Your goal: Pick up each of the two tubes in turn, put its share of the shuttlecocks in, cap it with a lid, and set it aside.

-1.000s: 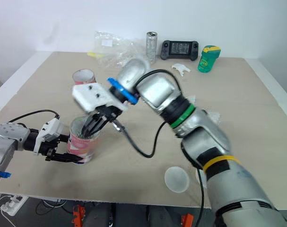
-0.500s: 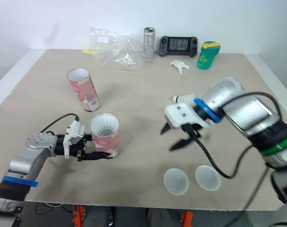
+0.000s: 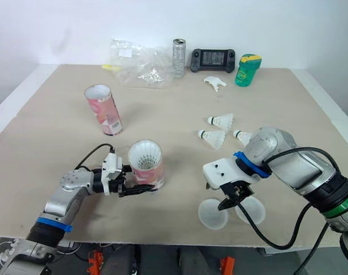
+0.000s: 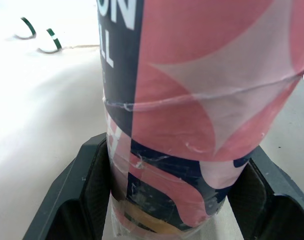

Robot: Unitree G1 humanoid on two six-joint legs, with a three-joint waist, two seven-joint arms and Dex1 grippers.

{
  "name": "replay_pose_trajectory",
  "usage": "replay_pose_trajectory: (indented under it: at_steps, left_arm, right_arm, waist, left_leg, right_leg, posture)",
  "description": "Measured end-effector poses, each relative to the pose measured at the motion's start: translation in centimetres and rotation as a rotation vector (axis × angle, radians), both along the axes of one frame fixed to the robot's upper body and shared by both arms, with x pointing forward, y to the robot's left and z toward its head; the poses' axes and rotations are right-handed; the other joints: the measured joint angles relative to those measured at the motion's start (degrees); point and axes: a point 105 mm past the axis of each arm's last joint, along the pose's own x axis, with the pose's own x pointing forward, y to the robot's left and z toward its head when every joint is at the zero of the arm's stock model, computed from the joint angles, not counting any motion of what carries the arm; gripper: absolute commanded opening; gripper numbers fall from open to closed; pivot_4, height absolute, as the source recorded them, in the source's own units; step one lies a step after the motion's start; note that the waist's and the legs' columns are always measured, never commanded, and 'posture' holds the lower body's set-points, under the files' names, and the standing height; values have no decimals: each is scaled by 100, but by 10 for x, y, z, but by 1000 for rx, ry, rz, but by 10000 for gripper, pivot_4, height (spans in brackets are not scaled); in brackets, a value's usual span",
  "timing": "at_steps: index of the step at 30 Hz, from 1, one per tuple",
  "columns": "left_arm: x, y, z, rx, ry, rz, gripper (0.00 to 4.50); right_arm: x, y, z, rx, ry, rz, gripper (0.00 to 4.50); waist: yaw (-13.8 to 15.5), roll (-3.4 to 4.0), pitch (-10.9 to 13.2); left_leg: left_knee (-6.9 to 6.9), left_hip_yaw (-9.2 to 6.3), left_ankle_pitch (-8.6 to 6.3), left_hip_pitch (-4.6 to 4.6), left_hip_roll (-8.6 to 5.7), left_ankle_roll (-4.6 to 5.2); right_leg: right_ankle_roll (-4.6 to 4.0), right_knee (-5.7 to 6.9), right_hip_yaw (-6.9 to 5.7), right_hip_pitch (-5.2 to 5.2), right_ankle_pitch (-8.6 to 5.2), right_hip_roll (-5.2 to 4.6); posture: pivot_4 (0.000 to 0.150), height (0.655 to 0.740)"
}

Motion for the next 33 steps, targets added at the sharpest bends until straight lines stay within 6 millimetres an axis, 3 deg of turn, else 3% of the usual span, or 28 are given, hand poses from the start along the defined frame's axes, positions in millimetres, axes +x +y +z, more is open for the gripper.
replay_pose_trajectory:
  at_steps: [9, 12, 15, 18, 29, 31, 33]
  left_arm:
    - [-3, 0, 0, 3, 52, -1, 28118]
    - [-3, 1, -2, -4, 108, 4, 28118]
    - [-4, 1, -2, -7, 131, 8, 28118]
    - [-3, 2, -1, -8, 140, 16, 28118]
    - [1, 4, -1, -9, 159, 14, 28118]
    - [2, 4, -2, -9, 161, 11, 28118]
    - [3, 5, -2, -9, 160, 8, 28118]
  right_arm:
    - [3, 11, -17, -18, -37, 21, 32551]
    - [5, 14, -17, -15, -59, 31, 25097]
    - [6, 16, -17, -16, -69, 46, 10648]
    - [5, 19, -16, -1, -66, 55, 236]
    - [6, 32, 2, 92, -26, 0, 236]
    - [6, 43, 19, 159, -11, -7, 236]
    - [7, 56, 54, 261, -18, 0, 236]
  waist:
    - [0, -1, -1]
    - [-1, -1, -2]
    - [-1, -2, -2]
    - [-1, -2, -2]
    - [-7, -2, -1]
    - [-9, -1, -1]
    - [-13, -1, -1]
  left_leg:
    - [-10, -2, 1, 0, -5, -2]
    - [-19, -8, 1, 0, -5, -2]
    - [-25, -12, 1, 0, -7, -2]
    - [-26, -11, 0, -1, -8, -3]
    - [-25, -15, 1, 2, -8, -3]
    - [-25, -16, 1, 2, -8, -2]
    - [-23, -16, 1, 5, -7, -2]
  right_leg:
    - [26, 0, 2, -1, 8, -1]
    - [23, 0, 1, -2, 2, 5]
    - [24, 0, 0, -1, -6, 5]
    - [25, 0, 0, 0, -9, 3]
    - [22, 1, -1, 0, -5, 5]
    - [21, 3, -2, 0, 0, 5]
    - [18, 2, -3, 2, 4, 5]
  posture:
    - [1500, 7213]
    - [1500, 7213]
    - [1500, 7213]
    - [1500, 7213]
    - [1500, 7213]
    - [1500, 7213]
    - [1500, 7213]
